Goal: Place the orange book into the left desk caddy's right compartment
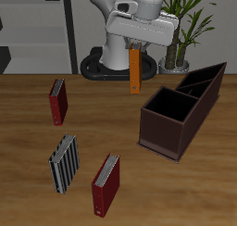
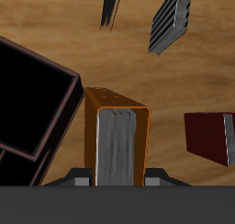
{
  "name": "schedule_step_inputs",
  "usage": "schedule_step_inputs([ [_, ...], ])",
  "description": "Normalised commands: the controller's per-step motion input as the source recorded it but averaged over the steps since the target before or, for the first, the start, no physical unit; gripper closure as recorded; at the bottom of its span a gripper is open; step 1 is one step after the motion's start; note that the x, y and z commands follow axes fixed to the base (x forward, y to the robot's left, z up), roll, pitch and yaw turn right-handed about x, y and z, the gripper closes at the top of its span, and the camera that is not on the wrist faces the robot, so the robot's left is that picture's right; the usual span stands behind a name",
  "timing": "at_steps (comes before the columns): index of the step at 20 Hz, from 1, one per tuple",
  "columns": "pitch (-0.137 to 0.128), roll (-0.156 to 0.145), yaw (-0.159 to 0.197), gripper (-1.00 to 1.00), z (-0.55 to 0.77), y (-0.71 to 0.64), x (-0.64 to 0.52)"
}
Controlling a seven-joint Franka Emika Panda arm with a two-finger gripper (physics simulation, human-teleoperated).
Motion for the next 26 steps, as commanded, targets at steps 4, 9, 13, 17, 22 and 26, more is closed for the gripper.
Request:
schedule_step_inputs([
  [4, -0.029, 0.009, -0.023, 1.0, 0.28, 0.33, -0.11],
  [9, -0.009, 0.005, -0.017, 1.0, 0.24, 0.24, 0.04],
  [13, -0.014, -0.008, -0.029, 1.0, 0.24, 0.17, 0.07],
  [17, 0.004, -0.015, -0.028, 1.0, 0.24, 0.21, 0.25],
  [22, 0.004, 0.031, -0.042, 1.0, 0.12, 0.36, 0.2],
  [26, 0.02, 0.021, 0.003, 1.0, -0.03, 0.23, 0.27],
])
